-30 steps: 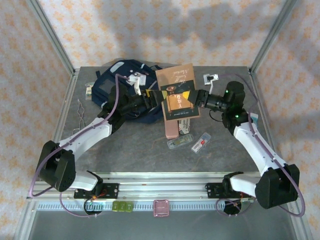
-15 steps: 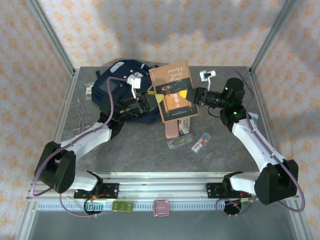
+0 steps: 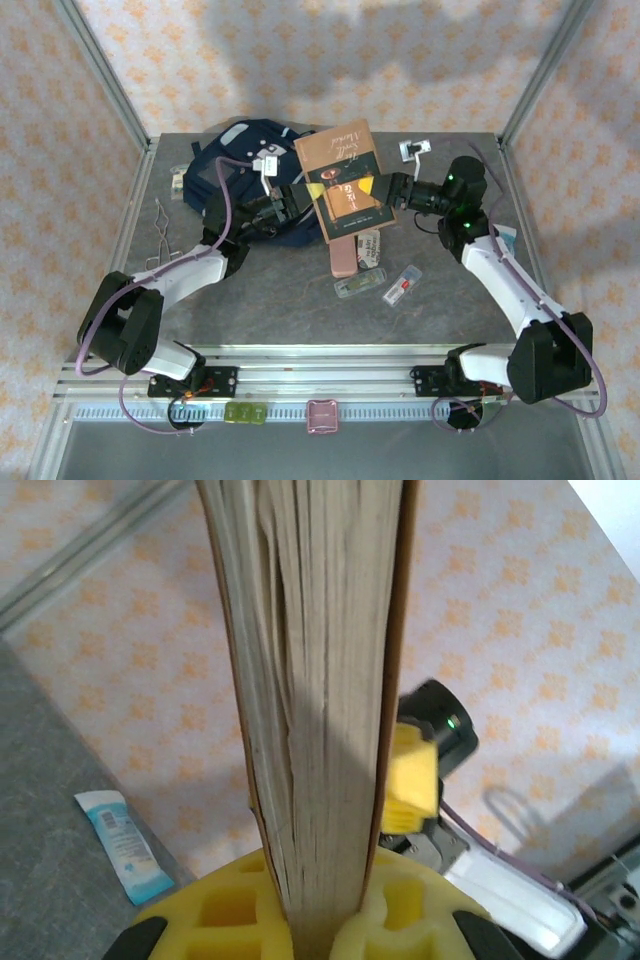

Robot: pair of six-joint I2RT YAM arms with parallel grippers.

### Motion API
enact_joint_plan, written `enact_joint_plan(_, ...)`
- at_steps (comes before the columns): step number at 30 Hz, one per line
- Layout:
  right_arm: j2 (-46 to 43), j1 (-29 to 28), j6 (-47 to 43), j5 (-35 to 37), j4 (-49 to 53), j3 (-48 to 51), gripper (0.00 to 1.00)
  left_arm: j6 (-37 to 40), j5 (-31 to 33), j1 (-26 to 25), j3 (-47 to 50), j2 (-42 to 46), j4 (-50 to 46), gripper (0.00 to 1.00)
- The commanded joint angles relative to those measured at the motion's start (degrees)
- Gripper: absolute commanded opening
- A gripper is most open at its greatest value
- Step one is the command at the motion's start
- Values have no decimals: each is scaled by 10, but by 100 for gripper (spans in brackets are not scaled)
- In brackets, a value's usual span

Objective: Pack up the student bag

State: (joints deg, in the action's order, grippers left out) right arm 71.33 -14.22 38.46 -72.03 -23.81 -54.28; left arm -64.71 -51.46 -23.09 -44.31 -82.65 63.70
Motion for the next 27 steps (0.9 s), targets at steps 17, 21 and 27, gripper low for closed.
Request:
enact_joint_plan(17,-66,-91,76,202,-143,107,53,-88,210,-4,73,24,230,0)
enact_joint_plan(21,-72,-92,83,215,-165,109,54,-97,199,-7,69,21,252,0)
enact_joint_plan(27,-25,-127,141,226,-254,104,53,-90,231,-37,68,4,262,0)
